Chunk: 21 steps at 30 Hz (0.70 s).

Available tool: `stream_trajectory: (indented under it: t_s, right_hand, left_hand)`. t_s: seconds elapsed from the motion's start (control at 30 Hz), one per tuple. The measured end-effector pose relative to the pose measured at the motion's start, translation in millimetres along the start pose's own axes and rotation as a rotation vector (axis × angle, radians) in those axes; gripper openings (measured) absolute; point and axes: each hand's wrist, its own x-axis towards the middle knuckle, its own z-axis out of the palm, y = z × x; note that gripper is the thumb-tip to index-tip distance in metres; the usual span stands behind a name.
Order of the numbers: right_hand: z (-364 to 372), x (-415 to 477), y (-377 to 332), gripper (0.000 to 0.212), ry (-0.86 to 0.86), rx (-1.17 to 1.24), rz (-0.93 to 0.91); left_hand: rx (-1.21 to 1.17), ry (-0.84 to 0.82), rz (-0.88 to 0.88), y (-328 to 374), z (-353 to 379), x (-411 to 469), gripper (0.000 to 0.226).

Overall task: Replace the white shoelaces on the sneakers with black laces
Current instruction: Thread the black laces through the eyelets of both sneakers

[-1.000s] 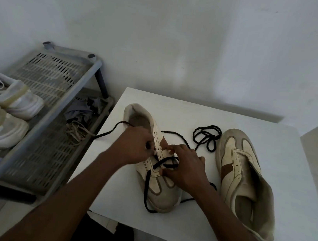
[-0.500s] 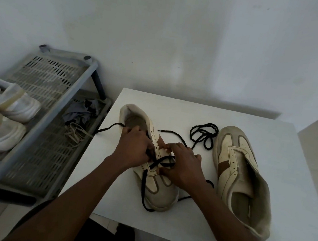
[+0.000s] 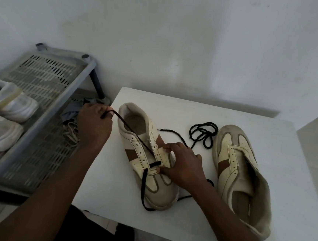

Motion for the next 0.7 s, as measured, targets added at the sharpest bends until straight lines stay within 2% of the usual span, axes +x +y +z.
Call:
stream_trajectory:
  t_s: [0.1, 0.13, 0.2, 0.27, 0.33, 0.47, 0.7]
  right_hand:
    - [0, 0, 0, 0.067, 0.000, 0.003, -0.006]
    - [0, 0, 0, 0.067, 0.000, 0.009, -0.005]
    - [0, 1, 1, 0.068, -0.007, 0.030, 0.000]
    - [-1, 2, 2, 0.068, -0.011, 0.052, 0.001]
    - [-2, 2, 3, 0.067, -0.015, 0.061, -0.006]
    - [-1, 1, 3, 0.066, -0.007, 0.067, -0.008]
    - [-1, 3, 2, 0.066, -0.004, 0.060, -0.008]
  left_hand:
    - [-0.035, -0.034, -0.059, 2, 6, -1, 0.015]
    - [0.023, -0.065, -0.003, 3, 6, -2, 0.015]
    - [0.101, -0.130, 0.217, 7, 7, -8, 0.020]
    - [0.031, -0.201, 0.425, 22, 3, -18, 0.020]
    - [0.029, -0.342, 0.547, 35, 1, -28, 0.012]
    - [0.385, -0.661, 0.562, 43, 10, -42, 0.025]
    - [0.579, -0.725, 0.574, 53, 10, -52, 0.029]
